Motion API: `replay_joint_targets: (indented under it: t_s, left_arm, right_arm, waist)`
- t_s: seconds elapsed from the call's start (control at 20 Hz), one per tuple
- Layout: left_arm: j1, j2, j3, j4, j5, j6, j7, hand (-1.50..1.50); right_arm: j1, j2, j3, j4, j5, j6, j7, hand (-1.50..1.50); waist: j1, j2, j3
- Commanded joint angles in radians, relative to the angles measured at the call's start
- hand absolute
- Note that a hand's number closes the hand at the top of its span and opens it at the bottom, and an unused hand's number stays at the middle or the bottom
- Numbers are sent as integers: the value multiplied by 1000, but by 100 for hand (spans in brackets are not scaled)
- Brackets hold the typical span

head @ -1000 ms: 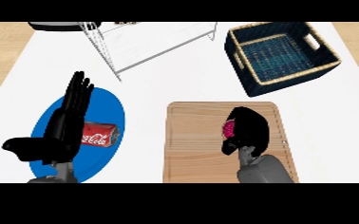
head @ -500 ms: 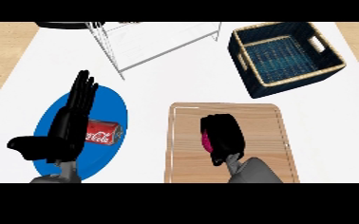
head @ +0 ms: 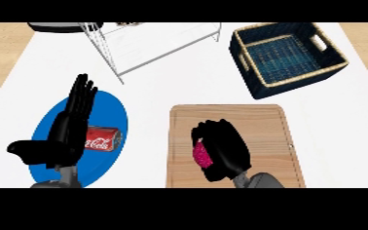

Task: Pick the cupcake from the cutting board and place it in the basket

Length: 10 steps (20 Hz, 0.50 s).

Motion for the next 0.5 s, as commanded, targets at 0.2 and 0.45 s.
replay_joint_targets:
  t_s: [0.2,0.45]
  left_arm:
    - [27,6,7,-46,5,1,24,0]
    - [19,21,40,-3,27,-29,-10,0]
  right_arm:
    - [125,12,-52,-474,-185,30,-4,150]
    - [145,-13,-152,-813,-327,220,168,150]
  waist:
    - [-14,-8,1]
    - [-11,-2,0]
